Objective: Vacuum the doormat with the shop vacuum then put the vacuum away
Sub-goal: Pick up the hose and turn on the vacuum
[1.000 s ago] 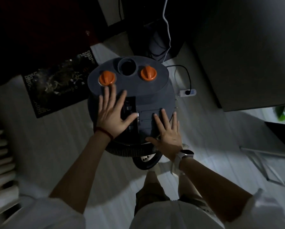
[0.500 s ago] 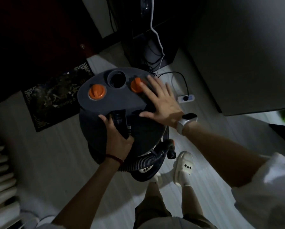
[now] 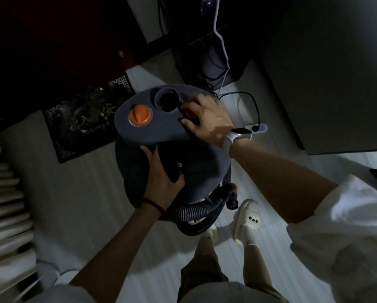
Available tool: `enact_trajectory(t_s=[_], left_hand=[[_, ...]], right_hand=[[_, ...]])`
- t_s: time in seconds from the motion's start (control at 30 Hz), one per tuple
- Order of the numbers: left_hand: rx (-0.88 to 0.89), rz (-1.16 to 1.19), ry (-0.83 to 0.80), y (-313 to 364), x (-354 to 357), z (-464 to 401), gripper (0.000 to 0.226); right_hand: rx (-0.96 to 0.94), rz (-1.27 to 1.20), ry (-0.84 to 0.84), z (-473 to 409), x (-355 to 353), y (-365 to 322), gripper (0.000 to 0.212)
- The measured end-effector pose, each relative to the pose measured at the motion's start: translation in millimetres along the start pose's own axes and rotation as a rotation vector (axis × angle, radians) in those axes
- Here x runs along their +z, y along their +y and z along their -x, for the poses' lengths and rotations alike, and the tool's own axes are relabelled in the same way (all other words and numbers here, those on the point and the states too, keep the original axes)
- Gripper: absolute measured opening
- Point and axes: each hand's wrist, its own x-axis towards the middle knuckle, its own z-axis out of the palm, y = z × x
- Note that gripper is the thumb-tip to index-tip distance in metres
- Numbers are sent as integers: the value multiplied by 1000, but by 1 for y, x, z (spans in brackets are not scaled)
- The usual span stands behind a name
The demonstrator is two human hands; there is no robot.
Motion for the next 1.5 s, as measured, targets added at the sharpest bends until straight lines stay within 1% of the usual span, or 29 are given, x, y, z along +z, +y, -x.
enact_trajectory(t_s=[0.07,0.17,0.27,0.37,0.47,0.53,0.63,0.77,0.8,0.9,0.97,1.03,1.1,1.17,1.27,1.33,1.4,1.43,1.5], left_hand=[[35,-35,-23,-1,-3,2,106],[70,-72,-103,-3,-7,6,99],[113,-89,-175,-4,-9,6,97],[208,-164,-235,-9,-7,-2,90],[271,-219,-326,-8,-5,-11,90],[346,-233,-349,-1,-4,-17,86],[474,-310,-326,11,0,-33,79],[481,-393,-460,34,4,-60,84],[497,-407,-468,40,5,-68,83],[542,-436,-457,55,10,-87,81],[516,-444,-433,64,17,-97,80],[493,-463,-369,71,24,-104,77],[525,-521,-309,78,31,-110,73],[527,-521,-298,83,35,-115,71],[493,-430,-257,84,35,-113,68],[435,-352,-190,76,32,-101,70],[334,-275,-60,61,31,-82,64],[266,-241,0,51,31,-72,61],[93,-173,74,35,32,-55,69]], right_hand=[[26,-26,16,7,0,0,40],[102,-42,42,25,-1,2,37],[203,-54,80,48,0,2,41],[295,-62,133,72,1,8,43],[385,-76,187,92,-2,15,44],[437,-80,216,101,-5,20,44],[507,-90,268,106,-10,29,44],[629,-100,326,105,-17,40,35],[658,-102,344,105,-19,44,35],[726,-101,363,105,-22,52,36],[773,-93,391,101,-24,58,37],[827,-91,420,96,-26,63,36],[881,-104,440,92,-28,66,36],[893,-108,458,91,-28,68,43],[865,-67,460,94,-24,63,51],[827,-22,457,97,-16,54,53],[766,15,448,103,-6,40,53],[736,36,437,108,-1,33,52],[698,81,398,117,11,21,54]])
